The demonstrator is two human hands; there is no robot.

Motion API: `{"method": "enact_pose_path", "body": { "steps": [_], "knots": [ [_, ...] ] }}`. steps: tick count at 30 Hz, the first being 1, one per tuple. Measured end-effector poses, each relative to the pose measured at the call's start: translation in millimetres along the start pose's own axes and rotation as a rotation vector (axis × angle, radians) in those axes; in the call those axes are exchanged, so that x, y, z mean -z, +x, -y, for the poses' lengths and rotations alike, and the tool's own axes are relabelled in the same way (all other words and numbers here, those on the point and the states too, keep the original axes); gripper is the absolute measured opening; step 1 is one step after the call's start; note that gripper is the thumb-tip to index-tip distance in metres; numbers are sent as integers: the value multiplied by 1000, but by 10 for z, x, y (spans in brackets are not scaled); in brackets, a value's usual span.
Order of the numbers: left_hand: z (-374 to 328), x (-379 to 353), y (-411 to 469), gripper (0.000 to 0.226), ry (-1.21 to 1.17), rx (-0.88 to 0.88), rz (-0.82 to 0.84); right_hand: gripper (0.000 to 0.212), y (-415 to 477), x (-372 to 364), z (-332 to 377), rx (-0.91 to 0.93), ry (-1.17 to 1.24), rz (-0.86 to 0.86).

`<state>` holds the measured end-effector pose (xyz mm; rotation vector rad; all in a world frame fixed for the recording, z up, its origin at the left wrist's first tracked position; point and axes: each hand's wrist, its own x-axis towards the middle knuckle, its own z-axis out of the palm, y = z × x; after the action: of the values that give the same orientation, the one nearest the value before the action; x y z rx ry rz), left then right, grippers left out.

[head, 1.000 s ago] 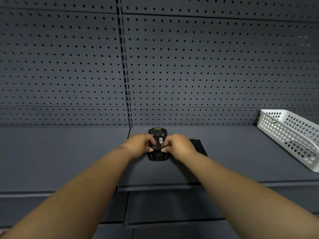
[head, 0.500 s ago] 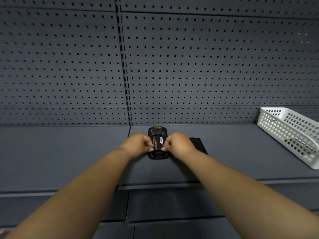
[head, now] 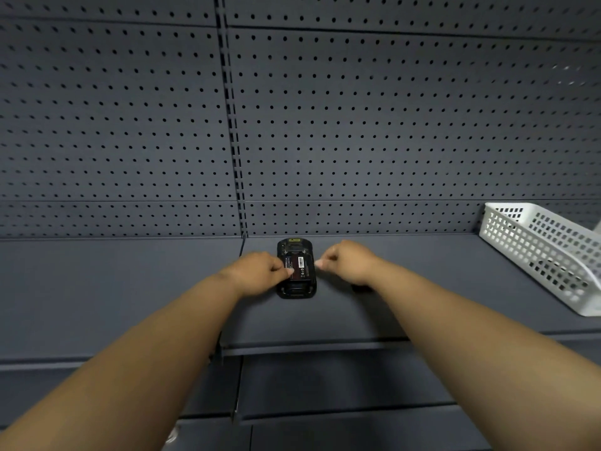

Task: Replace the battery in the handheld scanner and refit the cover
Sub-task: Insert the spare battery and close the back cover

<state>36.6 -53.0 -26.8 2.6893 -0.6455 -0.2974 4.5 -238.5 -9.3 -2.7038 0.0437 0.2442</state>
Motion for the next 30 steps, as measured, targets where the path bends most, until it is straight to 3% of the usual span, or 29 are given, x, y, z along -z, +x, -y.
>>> {"method": "enact_pose_path", "body": {
  "steps": [2, 6, 13, 21, 24, 27, 28, 30],
  "knots": [
    [13, -5, -2, 43, -1, 2, -4, 36, 17, 124, -162, -44, -48, -27],
    [21, -35, -12, 38, 28, 4, -67, 62, 31, 251, -408, -177, -226, 98],
    [-27, -42, -1, 34, 110, -5, -194, 74, 164, 224, -560, -188, -287, 235],
    [-31, -94, 41, 33, 84, 15, -222, 95, 281, 227, -577, -242, -296, 248],
    [-7, -108, 36, 34, 66, 8, -221, 79, 323, 256, -594, -212, -197, 208],
    [34, -113, 24, 35, 40, 6, -220, 19, 354, 365, -552, -139, 35, 159],
    [48, -111, 15, 36, 33, 6, -221, 9, 362, 414, -520, -106, 167, 140],
    [74, -100, -4, 35, 20, 5, -223, 18, 360, 507, -412, -34, 436, 96]
  ]
}}
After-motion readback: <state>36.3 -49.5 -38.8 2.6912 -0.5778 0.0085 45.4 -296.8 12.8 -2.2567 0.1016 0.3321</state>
